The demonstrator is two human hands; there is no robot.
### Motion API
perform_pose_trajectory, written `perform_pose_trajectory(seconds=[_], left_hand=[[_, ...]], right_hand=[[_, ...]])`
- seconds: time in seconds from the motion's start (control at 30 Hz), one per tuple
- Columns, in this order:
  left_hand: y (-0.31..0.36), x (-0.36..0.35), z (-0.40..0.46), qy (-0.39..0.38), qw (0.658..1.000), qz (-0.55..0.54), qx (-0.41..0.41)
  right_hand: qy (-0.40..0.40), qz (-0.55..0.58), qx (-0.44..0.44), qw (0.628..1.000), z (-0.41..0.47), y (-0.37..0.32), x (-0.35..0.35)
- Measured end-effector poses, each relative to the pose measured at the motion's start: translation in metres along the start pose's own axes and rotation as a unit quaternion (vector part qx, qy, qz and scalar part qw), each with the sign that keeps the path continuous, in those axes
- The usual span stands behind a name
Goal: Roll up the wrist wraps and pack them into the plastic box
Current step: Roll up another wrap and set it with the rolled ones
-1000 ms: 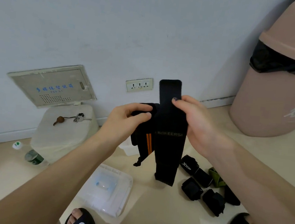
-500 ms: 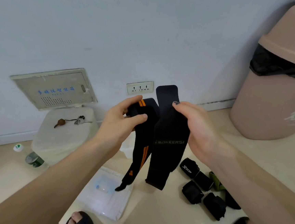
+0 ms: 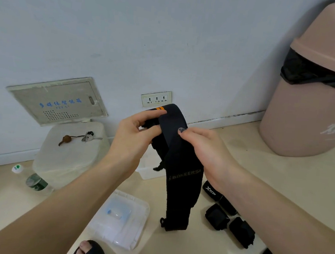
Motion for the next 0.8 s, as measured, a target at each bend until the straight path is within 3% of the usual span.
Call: perform_pose_trajectory(seconds=[0.37,0.8], left_hand=[[0.0016,-0.0056,-0.001,0.026,0.992,-0.12,0.04],[-0.0001,-0.0042,0.0009,0.032,0.993,-0.112,0.032]], right_hand=[[0.012,-0.006,0.031,0.999,-0.0009,-0.0017,-0.0029],[-0.004,-0.007,0.024,1.0,-0.0032,-0.0002,-0.0076]])
Point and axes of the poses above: each hand's wrist, its own z-axis towards the middle knuckle, its own x-axis out of the back of the hand, y = z × x, the point moved 8 cm from there along z, towards the middle knuckle, and after that the axes turned 15 degrees about -x, right-handed, at the moved point
